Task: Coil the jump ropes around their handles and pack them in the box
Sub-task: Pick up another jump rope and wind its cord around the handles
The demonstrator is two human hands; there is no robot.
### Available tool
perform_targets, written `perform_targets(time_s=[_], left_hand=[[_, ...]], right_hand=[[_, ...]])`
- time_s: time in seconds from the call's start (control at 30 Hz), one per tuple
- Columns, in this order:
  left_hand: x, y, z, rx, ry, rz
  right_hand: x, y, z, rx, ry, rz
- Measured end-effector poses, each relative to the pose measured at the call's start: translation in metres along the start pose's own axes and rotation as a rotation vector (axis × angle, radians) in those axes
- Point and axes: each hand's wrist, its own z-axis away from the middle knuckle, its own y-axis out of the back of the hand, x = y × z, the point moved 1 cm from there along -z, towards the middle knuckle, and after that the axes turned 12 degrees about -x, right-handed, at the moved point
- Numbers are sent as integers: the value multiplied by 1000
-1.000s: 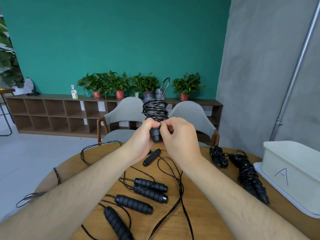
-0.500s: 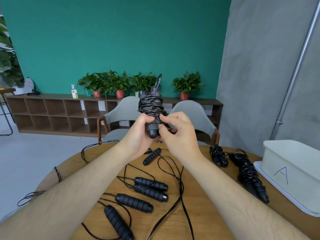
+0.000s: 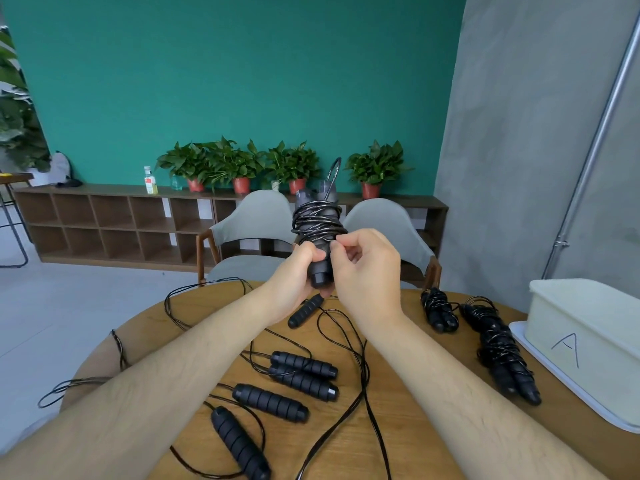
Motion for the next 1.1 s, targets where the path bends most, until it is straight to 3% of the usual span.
perform_targets(time_s=[0.2,0.33,0.47,0.8,1.1], left_hand=[[2,10,6,40,-5,-26],[3,14,6,71,-27,121],[8,11,2,102,17,160],[2,7,0,172,20,160],[4,-5,-3,213,32,95]], right_hand=[[5,-1,4,-97,97,15],[8,0,5,-215,109,-93],[8,0,7,-171,141,-76],[13,0,9,-147,21,-94],[9,-6,20,-41,61,105]])
